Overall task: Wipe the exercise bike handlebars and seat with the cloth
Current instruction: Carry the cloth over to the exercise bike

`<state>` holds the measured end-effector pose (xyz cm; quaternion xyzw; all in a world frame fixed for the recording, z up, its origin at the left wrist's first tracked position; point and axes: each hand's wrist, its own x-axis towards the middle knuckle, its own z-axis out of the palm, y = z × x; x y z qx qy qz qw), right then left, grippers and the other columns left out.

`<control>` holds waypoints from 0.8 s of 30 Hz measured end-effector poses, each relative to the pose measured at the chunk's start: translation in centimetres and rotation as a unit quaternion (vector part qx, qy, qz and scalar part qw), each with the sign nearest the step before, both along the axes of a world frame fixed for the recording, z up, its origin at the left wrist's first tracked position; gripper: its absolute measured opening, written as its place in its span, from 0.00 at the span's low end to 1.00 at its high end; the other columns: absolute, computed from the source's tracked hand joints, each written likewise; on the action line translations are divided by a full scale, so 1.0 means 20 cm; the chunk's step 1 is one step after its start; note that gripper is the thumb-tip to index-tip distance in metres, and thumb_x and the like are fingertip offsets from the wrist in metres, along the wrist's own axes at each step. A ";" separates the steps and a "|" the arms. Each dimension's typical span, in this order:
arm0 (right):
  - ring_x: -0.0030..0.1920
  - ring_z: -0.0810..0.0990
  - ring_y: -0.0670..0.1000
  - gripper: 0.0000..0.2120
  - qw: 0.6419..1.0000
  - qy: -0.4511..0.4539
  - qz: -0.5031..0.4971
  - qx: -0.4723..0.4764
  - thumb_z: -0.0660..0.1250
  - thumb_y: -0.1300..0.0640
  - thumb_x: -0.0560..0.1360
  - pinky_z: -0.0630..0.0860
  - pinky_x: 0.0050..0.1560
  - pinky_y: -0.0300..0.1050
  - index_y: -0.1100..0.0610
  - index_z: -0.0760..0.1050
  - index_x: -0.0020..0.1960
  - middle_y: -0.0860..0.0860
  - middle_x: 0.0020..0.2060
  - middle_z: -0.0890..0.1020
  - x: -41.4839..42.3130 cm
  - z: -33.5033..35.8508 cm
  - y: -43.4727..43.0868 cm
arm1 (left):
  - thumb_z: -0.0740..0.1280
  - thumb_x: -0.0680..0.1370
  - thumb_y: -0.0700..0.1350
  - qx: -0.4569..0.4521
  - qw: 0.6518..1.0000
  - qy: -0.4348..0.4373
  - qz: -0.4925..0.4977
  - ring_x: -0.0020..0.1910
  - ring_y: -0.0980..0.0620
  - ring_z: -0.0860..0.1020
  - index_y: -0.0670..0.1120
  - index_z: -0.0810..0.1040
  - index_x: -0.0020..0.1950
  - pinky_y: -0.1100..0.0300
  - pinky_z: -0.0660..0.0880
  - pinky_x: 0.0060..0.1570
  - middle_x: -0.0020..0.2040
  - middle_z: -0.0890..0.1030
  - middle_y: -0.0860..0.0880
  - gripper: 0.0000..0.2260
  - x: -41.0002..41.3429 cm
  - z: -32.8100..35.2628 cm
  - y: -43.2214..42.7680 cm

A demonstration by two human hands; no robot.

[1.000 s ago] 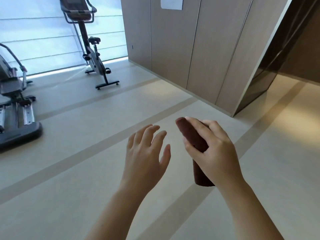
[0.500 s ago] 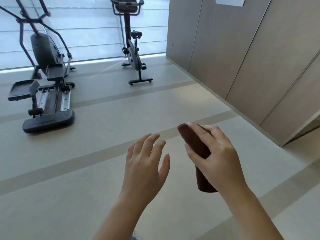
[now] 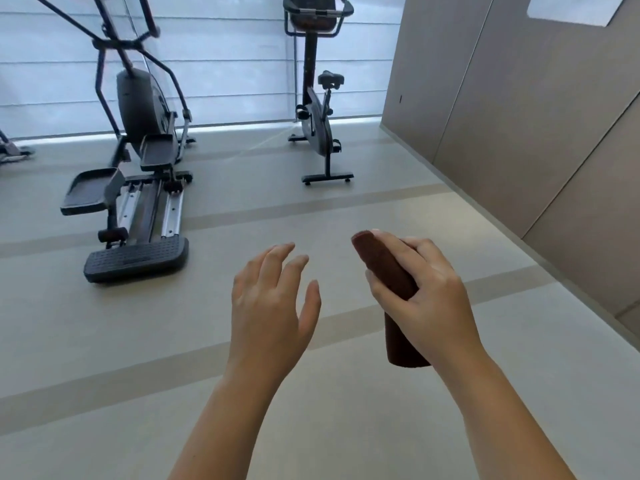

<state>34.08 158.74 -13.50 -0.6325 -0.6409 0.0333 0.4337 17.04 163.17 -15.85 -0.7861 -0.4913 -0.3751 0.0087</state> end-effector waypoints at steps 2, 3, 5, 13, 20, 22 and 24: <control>0.51 0.75 0.51 0.22 1.000 0.003 0.007 -0.004 0.68 0.51 0.72 0.77 0.50 0.48 0.44 0.70 0.65 0.47 0.50 0.75 -0.02 -0.01 0.17 | 0.59 0.74 0.48 -0.007 1.000 0.004 -0.004 0.57 0.43 0.74 0.42 0.77 0.54 0.49 0.68 0.56 0.57 0.78 0.43 0.15 0.00 -0.02 0.14; 0.51 0.75 0.51 0.22 1.000 0.003 0.009 -0.005 0.68 0.51 0.72 0.77 0.50 0.48 0.44 0.71 0.65 0.47 0.50 0.75 -0.02 -0.02 0.26 | 0.59 0.74 0.48 -0.008 1.000 0.008 -0.008 0.58 0.43 0.74 0.42 0.78 0.54 0.50 0.67 0.56 0.57 0.78 0.43 0.15 0.00 -0.04 0.22; 0.51 0.76 0.51 0.22 1.000 0.003 0.012 -0.005 0.68 0.51 0.71 0.77 0.50 0.48 0.44 0.71 0.64 0.47 0.50 0.75 -0.02 -0.05 0.44 | 0.59 0.74 0.48 -0.011 1.000 0.016 -0.014 0.58 0.43 0.74 0.42 0.78 0.55 0.50 0.67 0.56 0.57 0.78 0.43 0.15 0.01 -0.06 0.39; 0.51 0.76 0.52 0.22 1.000 0.024 0.004 0.011 0.68 0.51 0.72 0.77 0.49 0.47 0.46 0.71 0.65 0.48 0.51 0.76 0.17 -0.13 1.31 | 0.59 0.74 0.48 0.001 0.999 0.034 -0.032 0.56 0.42 0.76 0.41 0.78 0.54 0.48 0.70 0.55 0.56 0.79 0.42 0.15 0.22 -0.09 1.24; 0.51 0.75 0.50 0.22 0.999 0.031 0.006 0.012 0.68 0.51 0.72 0.72 0.49 0.39 0.45 0.70 0.65 0.47 0.51 0.76 0.36 -0.07 2.11 | 0.59 0.74 0.49 -0.011 0.998 0.053 -0.038 0.58 0.43 0.75 0.41 0.78 0.55 0.48 0.69 0.57 0.56 0.79 0.43 0.16 0.41 0.01 2.02; 0.51 0.75 0.50 0.22 0.999 0.032 0.005 0.010 0.67 0.50 0.72 0.71 0.49 0.37 0.45 0.70 0.65 0.47 0.51 0.76 0.39 -0.08 2.30 | 0.59 0.74 0.49 -0.017 0.998 0.044 -0.033 0.57 0.43 0.75 0.41 0.78 0.54 0.49 0.68 0.57 0.56 0.79 0.44 0.16 0.44 0.02 2.22; 0.50 0.75 0.50 0.22 0.999 0.033 0.005 -0.004 0.67 0.50 0.72 0.71 0.48 0.37 0.45 0.70 0.65 0.46 0.51 0.76 0.42 -0.09 2.47 | 0.59 0.74 0.49 -0.040 0.998 0.019 -0.033 0.58 0.44 0.75 0.42 0.78 0.55 0.50 0.68 0.57 0.56 0.78 0.44 0.16 0.47 0.01 2.39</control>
